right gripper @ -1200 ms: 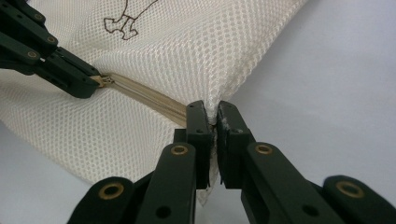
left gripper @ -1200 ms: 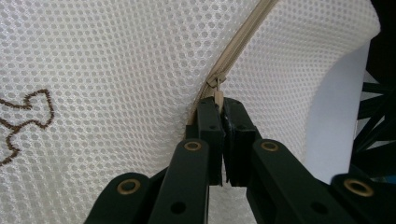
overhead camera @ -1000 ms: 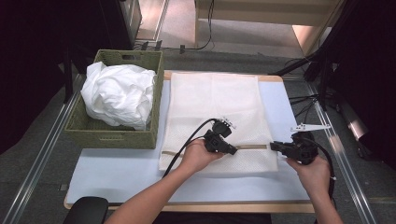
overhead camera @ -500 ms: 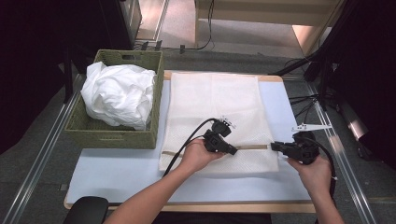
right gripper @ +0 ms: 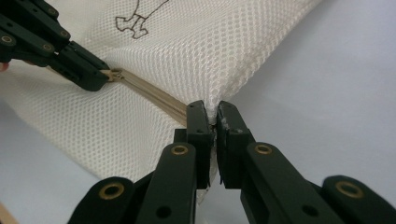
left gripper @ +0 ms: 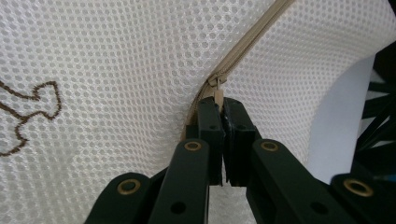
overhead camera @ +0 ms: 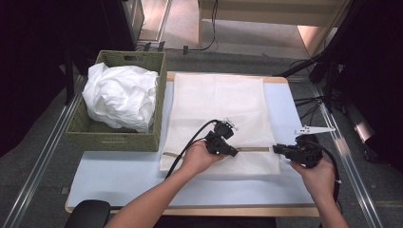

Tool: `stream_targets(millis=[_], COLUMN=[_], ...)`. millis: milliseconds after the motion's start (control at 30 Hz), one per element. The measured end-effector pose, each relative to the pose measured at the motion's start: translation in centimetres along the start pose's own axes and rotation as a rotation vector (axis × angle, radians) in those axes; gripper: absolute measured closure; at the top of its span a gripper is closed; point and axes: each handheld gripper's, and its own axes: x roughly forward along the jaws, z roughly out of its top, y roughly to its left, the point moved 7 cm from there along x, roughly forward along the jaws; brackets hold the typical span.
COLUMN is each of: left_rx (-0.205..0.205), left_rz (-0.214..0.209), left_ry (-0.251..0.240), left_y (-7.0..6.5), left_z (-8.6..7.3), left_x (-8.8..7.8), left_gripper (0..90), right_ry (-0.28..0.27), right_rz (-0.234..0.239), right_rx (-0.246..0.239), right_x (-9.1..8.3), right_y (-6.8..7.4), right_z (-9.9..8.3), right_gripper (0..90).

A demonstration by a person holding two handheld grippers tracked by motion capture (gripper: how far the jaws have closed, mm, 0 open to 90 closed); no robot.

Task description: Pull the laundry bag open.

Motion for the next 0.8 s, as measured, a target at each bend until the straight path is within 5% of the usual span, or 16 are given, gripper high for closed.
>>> stream_targets(millis=[100,167,300,467,800], left_rx=[0.002,0.026,0.003,0.011,0.013], left_rz=[-0.013,0.049,0.029,0.024,-0.001], left_ry=[-0.003,0.020,0.001,-0.017,-0.054], left_y=[0.2,0.5,1.1,0.4,-0.1], left_z=[0.0,-0.4,-1.1,-0.9,-0.7], left_x=[-0.2,-0.4,-1.6,-1.9,-2.5], left_gripper=[88.8,88.8,88.7,88.4,88.3], right_ry=[0.008,0.043,0.012,-0.006,-0.008], right_rz=[-0.008,-0.057,0.003,-0.006,0.010], right_rx=[-0.006,-0.031,0.039,0.012,0.064], right_x=[-0.1,0.3,-0.3,-0.1,0.0], right_y=[0.0,-0.2,-1.4,-1.0,-1.5], right_z=[0.0,-0.6,-0.8,-0.5,-0.7], right_gripper=[87.2,87.5,87.3,86.8,86.6])
